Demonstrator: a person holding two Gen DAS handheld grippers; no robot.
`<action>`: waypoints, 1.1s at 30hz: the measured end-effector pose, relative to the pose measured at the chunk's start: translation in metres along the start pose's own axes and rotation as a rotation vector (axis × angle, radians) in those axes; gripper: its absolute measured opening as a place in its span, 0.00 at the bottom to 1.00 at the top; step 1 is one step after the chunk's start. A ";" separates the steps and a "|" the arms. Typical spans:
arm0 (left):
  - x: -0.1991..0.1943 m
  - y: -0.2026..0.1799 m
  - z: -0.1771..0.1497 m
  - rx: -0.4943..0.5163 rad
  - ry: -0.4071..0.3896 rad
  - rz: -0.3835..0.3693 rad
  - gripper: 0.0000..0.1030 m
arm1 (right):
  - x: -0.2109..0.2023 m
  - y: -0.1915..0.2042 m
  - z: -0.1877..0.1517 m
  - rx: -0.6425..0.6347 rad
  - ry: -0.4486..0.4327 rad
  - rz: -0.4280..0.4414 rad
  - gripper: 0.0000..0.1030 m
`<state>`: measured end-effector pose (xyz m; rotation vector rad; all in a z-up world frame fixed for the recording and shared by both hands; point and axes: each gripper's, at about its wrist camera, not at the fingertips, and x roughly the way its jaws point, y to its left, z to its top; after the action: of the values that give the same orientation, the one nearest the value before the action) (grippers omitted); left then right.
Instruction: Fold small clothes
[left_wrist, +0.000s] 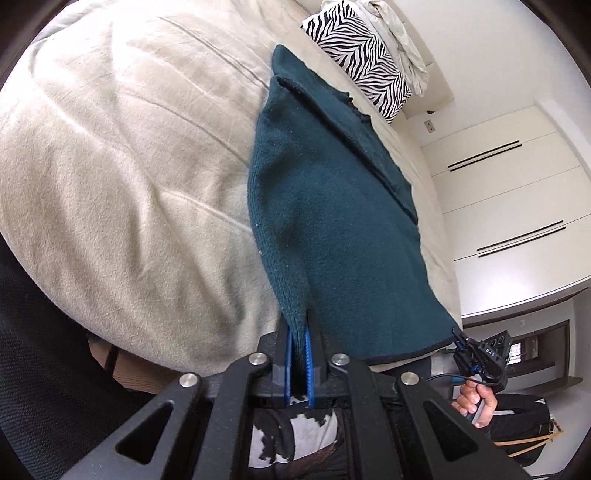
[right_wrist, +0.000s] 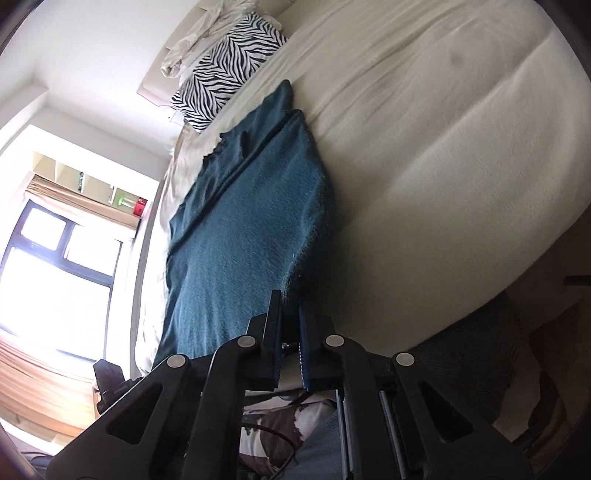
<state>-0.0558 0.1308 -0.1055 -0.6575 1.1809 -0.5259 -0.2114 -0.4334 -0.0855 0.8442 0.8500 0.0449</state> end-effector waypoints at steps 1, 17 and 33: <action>-0.003 0.000 0.002 -0.012 -0.007 -0.020 0.06 | -0.001 0.004 0.002 -0.009 -0.004 0.001 0.06; -0.014 -0.028 0.073 -0.109 -0.122 -0.235 0.06 | 0.028 0.057 0.068 -0.039 -0.064 0.103 0.06; 0.037 -0.038 0.238 -0.174 -0.213 -0.266 0.06 | 0.114 0.098 0.223 -0.054 -0.160 0.070 0.06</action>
<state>0.1810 0.1237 -0.0466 -1.0043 0.9501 -0.5639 0.0448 -0.4685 -0.0122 0.8147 0.6663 0.0604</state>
